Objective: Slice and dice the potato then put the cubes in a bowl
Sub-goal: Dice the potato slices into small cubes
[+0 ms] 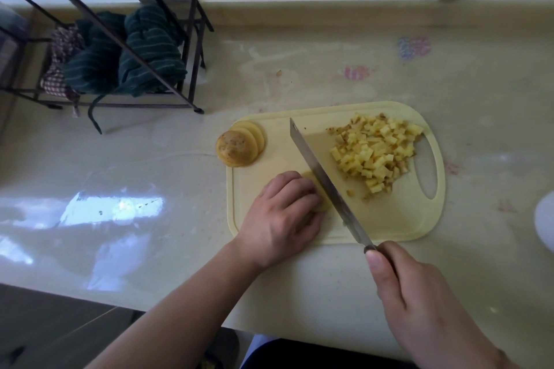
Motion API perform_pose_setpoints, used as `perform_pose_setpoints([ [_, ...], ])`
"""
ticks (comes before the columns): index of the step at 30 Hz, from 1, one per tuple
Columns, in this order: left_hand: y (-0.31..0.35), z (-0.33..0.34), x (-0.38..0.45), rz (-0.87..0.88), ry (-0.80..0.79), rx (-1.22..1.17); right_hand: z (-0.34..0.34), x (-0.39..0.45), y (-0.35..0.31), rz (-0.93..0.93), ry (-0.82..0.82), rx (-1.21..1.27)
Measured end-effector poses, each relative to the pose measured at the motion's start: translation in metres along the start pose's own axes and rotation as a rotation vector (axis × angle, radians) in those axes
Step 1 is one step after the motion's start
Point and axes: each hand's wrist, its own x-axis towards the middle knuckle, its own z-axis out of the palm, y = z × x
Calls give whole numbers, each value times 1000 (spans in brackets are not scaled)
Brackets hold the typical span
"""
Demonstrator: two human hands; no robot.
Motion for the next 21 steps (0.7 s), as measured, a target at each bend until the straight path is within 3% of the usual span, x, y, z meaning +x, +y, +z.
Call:
perform_pose_setpoints([
  [13,-2,1,1,-4,-17,-19,-9,-23,2,105,-100,13],
  [21,0,0,3,-12,-3,-26,3,6,-1,-25,-82,-42],
])
